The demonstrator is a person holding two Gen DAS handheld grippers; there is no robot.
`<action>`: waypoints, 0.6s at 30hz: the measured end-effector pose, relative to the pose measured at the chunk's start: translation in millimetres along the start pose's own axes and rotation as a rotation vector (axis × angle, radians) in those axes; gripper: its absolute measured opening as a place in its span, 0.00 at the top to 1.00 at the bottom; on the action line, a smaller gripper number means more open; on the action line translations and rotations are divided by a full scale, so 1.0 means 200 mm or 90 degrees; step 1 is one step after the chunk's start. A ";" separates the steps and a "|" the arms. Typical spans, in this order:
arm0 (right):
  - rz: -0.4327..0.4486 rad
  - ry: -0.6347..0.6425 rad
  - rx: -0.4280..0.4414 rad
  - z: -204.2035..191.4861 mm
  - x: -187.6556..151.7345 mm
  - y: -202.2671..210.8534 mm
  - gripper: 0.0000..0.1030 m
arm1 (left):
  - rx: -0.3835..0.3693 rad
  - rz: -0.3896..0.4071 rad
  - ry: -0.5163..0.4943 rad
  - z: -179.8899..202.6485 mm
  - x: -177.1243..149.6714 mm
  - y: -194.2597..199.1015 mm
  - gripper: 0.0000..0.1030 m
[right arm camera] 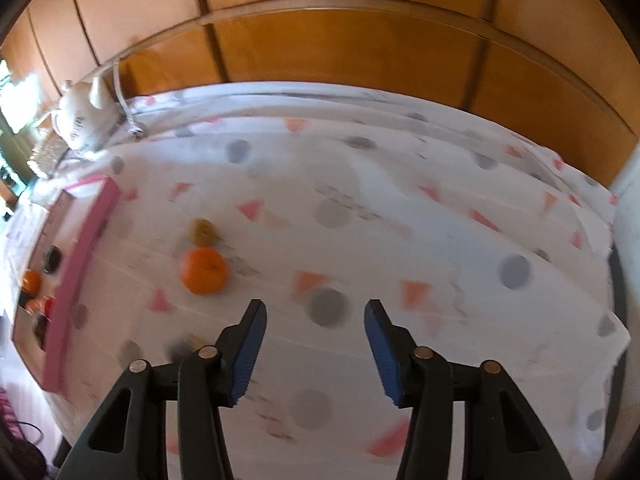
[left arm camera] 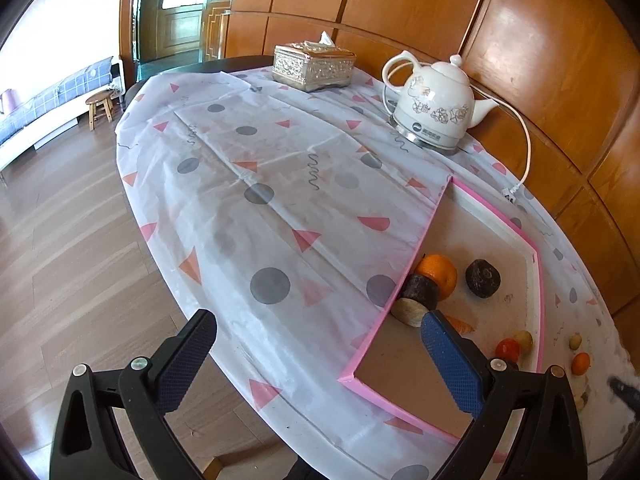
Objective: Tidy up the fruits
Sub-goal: 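Close the right tool on a small yellow round fruit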
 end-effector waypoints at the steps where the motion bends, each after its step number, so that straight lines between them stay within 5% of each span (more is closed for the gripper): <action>1: 0.002 0.006 0.011 -0.05 0.03 -0.02 0.50 | -0.005 -0.005 -0.001 0.00 0.00 -0.01 0.00; 8: -0.006 0.051 0.030 -0.31 0.20 -0.19 0.50 | -0.005 -0.012 -0.001 -0.01 -0.01 -0.02 0.00; 17: -0.066 0.067 0.011 -0.40 0.28 -0.47 0.50 | 0.007 -0.016 0.004 -0.03 0.00 -0.04 0.00; 18: -0.075 0.070 0.006 -0.40 0.27 -0.50 0.61 | 0.009 -0.016 0.003 -0.03 0.00 -0.04 0.00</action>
Point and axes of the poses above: each gripper's, at about its wrist camera, not at the fingertips, and y roughly against the way its jaws point, z to its right, x to its top, the point moved 5 cm from there along -y, roughly the way its jaws point, and after that the axes turned 5 degrees about x, right-handed, at the moved point
